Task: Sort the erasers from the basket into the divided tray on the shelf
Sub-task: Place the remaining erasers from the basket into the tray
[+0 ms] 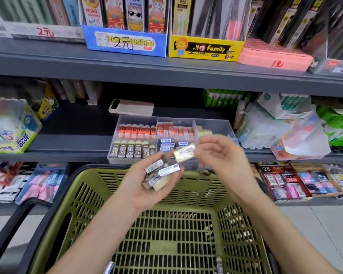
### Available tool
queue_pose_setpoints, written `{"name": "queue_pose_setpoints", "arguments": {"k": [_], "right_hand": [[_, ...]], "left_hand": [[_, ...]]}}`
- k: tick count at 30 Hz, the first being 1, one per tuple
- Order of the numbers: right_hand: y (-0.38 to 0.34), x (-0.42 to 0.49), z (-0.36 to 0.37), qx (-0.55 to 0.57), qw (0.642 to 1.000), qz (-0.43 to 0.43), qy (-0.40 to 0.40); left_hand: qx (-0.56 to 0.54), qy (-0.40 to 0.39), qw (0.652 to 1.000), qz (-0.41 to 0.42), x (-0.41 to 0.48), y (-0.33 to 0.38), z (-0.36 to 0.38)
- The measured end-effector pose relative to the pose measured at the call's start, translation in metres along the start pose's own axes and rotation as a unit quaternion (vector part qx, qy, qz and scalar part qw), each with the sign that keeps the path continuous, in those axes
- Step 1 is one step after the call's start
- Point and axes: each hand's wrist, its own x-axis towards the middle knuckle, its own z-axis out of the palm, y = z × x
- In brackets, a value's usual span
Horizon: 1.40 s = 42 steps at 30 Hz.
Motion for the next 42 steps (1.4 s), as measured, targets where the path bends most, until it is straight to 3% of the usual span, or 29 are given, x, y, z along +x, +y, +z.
{"name": "queue_pose_setpoints", "arguments": {"k": [3,6,8,11,14,21,29,32,34,36,39,42], "right_hand": [[0.010,0.028,-0.032,0.000,0.994,0.009,0.106],[0.025,0.062,-0.055,-0.113,0.977,-0.024,0.178],[0.035,0.084,-0.064,-0.248,0.951,-0.067,0.175],[0.050,0.109,-0.069,-0.447,0.875,-0.107,0.151],[0.061,0.122,-0.066,-0.520,0.839,-0.118,0.109],[0.073,0.138,-0.063,-0.464,0.882,-0.077,0.027],[0.069,0.139,-0.067,-0.485,0.873,-0.034,-0.026],[0.053,0.121,-0.057,-0.513,0.854,-0.076,0.036],[0.032,0.096,-0.043,-0.389,0.912,-0.117,0.055],[0.009,0.065,-0.025,-0.265,0.951,-0.155,-0.040],[-0.004,0.032,-0.007,-0.314,0.915,-0.207,-0.148],[-0.004,0.019,0.000,-0.351,0.899,-0.216,-0.145]], "left_hand": [[0.008,-0.003,1.000,0.021,0.002,0.007,0.008],[0.006,-0.008,0.999,0.032,0.006,0.015,0.014],[0.010,-0.006,0.999,0.039,0.009,0.019,0.017],[0.014,-0.003,0.999,0.046,0.014,0.023,0.021],[0.021,0.007,0.999,0.045,0.018,0.024,0.023],[0.040,0.004,0.999,0.030,0.025,0.026,0.022],[0.041,0.008,0.999,0.022,0.026,0.024,0.024],[0.042,0.014,0.999,0.026,0.025,0.023,0.026],[0.047,0.021,0.998,0.032,0.024,0.022,0.027],[0.049,0.032,0.997,0.042,0.022,0.020,0.029],[0.057,0.056,0.995,0.064,0.020,0.016,0.031],[0.095,0.079,0.989,0.081,0.013,0.008,0.030]]}}
